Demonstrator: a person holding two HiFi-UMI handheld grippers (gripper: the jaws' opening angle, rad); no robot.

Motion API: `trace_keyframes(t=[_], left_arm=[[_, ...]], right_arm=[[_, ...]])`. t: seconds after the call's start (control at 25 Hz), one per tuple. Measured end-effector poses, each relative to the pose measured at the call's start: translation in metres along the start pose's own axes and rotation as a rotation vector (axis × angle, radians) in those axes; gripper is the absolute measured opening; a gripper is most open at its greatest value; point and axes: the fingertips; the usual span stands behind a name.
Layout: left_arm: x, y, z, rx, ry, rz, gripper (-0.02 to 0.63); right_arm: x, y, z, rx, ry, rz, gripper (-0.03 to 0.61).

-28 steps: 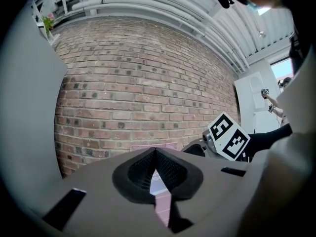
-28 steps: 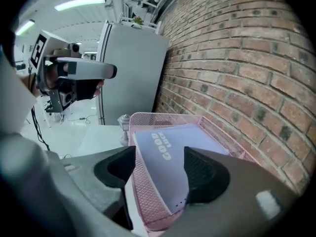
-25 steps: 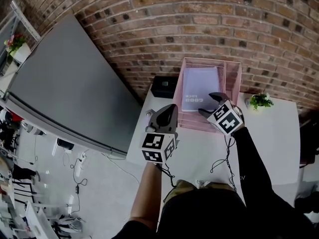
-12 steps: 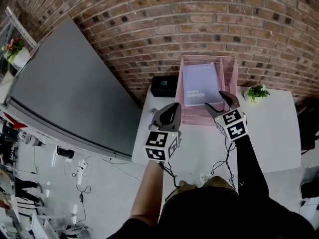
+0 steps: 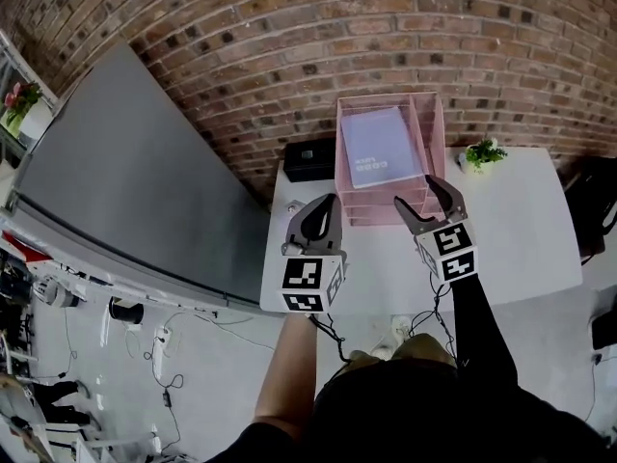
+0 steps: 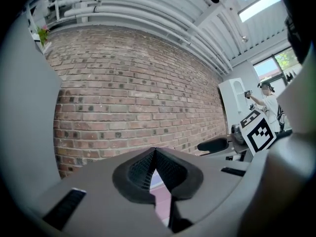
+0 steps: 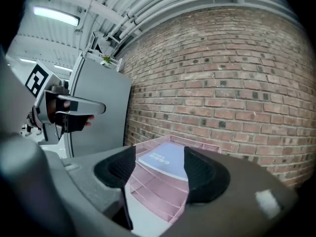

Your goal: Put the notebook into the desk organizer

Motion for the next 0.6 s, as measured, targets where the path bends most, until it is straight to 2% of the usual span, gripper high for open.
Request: trace_keyframes(t=[0.28,0.6], left_arm=[[0.026,-0.024,-0.002,0.009,-0.073,0.067,0.008],[0.042,-0.042,0.000,0.019,-0.090,0.106,0.008]], right_arm=[[0.045,0.018,-0.006,-0.029,-0.091,0.076,0.298],[0.085,0.016,-0.010,-0.054,-0.151,0.141,0.298]])
Point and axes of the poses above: the fingertips, and each gripper's own axes: x backward along the fingers, y to its left, z out of its underside, and after that the axes turned 1 degree about -z, right-handed
